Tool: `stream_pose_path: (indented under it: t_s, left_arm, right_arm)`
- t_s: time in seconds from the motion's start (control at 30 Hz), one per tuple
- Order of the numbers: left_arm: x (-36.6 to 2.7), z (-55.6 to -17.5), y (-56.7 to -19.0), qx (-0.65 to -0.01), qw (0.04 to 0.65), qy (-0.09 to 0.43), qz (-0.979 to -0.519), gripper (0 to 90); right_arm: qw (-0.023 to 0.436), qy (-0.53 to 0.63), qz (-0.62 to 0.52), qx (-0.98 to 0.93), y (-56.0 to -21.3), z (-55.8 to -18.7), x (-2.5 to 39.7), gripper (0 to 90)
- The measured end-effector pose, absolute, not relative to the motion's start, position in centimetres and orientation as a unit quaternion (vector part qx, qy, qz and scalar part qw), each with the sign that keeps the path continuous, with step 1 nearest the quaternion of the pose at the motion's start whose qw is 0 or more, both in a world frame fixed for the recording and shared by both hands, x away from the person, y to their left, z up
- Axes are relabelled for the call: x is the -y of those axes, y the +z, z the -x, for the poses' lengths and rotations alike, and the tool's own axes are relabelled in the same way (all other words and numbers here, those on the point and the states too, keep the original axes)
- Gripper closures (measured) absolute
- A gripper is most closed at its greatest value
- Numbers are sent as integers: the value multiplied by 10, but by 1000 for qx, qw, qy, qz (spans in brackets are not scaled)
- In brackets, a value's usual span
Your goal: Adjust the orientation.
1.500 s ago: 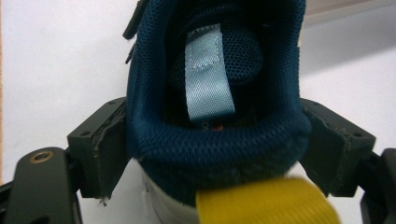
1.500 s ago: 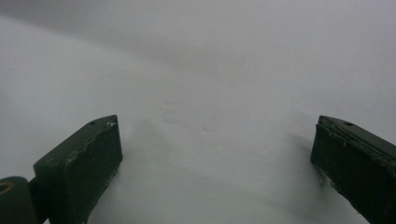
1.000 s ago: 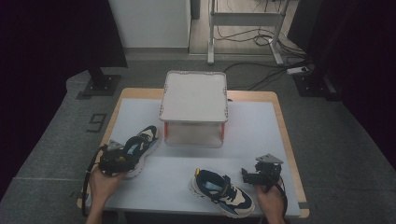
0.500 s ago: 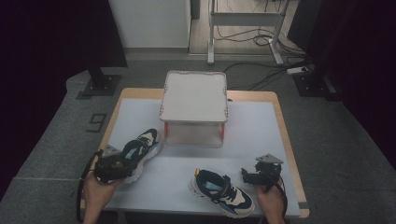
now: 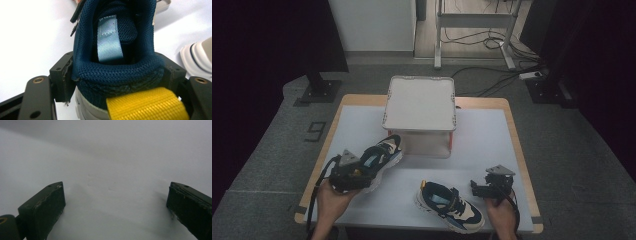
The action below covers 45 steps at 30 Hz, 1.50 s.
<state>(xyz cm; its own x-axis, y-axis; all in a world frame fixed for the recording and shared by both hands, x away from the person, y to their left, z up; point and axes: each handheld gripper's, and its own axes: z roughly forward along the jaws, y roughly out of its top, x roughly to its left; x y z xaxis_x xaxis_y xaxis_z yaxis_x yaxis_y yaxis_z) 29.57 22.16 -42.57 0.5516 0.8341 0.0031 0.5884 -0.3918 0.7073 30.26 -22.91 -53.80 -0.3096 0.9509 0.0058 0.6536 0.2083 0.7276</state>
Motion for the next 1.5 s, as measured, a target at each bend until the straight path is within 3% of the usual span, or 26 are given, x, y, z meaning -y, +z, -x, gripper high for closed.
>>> stream_pose_path:
  t_s: [0.3, 0.73, 1.5]
  left_arm:
    - [-180, -324, -433, -426, 332, 184, -821, 280]
    - [-152, -360, -445, -448, 325, 204, -807, 278]
    - [-137, -393, -470, -503, 316, 227, -772, 250]
  right_arm:
    - [231, 323, -540, -742, -538, -303, 229, 15]
    - [231, 323, -541, -742, -538, -303, 229, 15]
    - [231, 323, -540, -742, -538, -303, 229, 16]
